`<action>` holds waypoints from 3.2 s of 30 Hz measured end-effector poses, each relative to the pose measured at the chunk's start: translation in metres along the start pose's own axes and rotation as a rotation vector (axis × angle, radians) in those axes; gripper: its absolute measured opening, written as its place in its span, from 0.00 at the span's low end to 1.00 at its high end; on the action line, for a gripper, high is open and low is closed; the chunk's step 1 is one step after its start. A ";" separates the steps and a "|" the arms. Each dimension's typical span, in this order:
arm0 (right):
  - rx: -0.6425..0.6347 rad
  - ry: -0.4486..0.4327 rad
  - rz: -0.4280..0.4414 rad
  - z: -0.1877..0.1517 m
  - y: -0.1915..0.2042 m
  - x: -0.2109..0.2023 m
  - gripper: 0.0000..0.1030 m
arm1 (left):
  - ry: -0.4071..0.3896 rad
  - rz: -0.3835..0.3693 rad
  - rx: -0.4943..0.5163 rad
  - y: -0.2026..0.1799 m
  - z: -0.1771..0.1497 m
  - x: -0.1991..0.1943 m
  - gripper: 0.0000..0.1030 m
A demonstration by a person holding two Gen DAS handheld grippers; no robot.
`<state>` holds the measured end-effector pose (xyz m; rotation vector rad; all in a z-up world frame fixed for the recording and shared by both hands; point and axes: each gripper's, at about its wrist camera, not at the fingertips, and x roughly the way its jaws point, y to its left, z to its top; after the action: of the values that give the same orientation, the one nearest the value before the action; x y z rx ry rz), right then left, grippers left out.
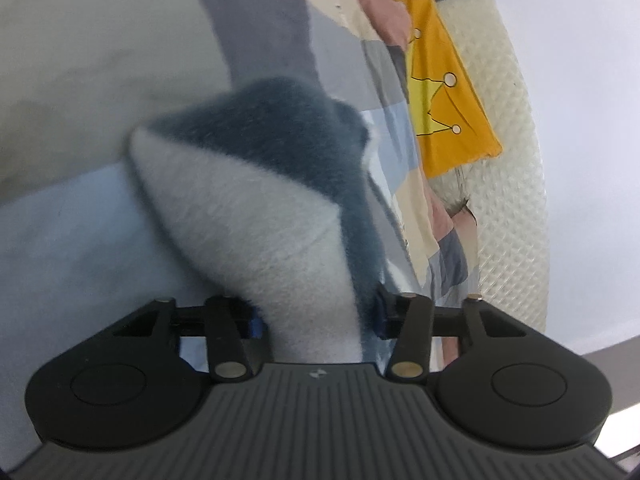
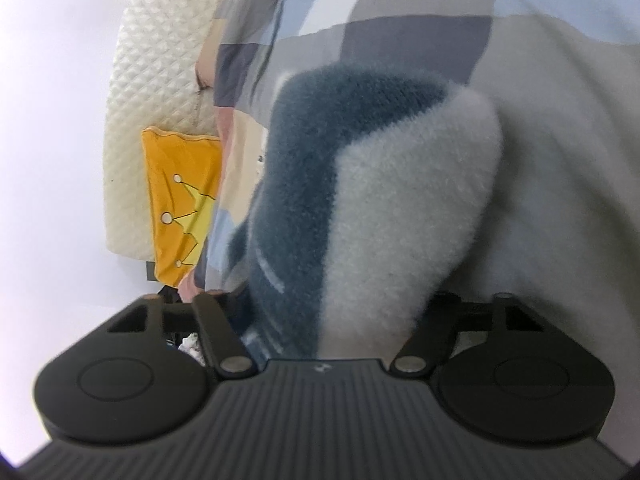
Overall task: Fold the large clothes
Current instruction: 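Lift the sweater bundle with both tools and roll it over onto itself, then lower the folded sweater onto the duvet and open both tools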
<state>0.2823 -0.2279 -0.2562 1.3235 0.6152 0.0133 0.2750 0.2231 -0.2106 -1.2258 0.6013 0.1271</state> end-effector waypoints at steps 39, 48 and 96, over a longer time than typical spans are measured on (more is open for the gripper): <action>-0.017 -0.218 0.068 0.280 0.068 -0.131 0.46 | 0.255 -0.150 0.402 -0.353 -0.170 0.150 0.38; -0.007 -0.274 -0.002 0.357 0.056 -0.086 0.46 | 0.340 -0.140 0.472 -0.385 -0.199 0.279 0.38; -0.010 -0.162 -0.304 0.310 -0.033 -0.109 0.65 | 0.495 0.009 0.774 -0.283 -0.222 0.284 0.51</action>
<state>0.3119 -0.5527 -0.2066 1.1970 0.6704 -0.3351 0.5471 -0.1413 -0.1579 -0.4888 0.9688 -0.3867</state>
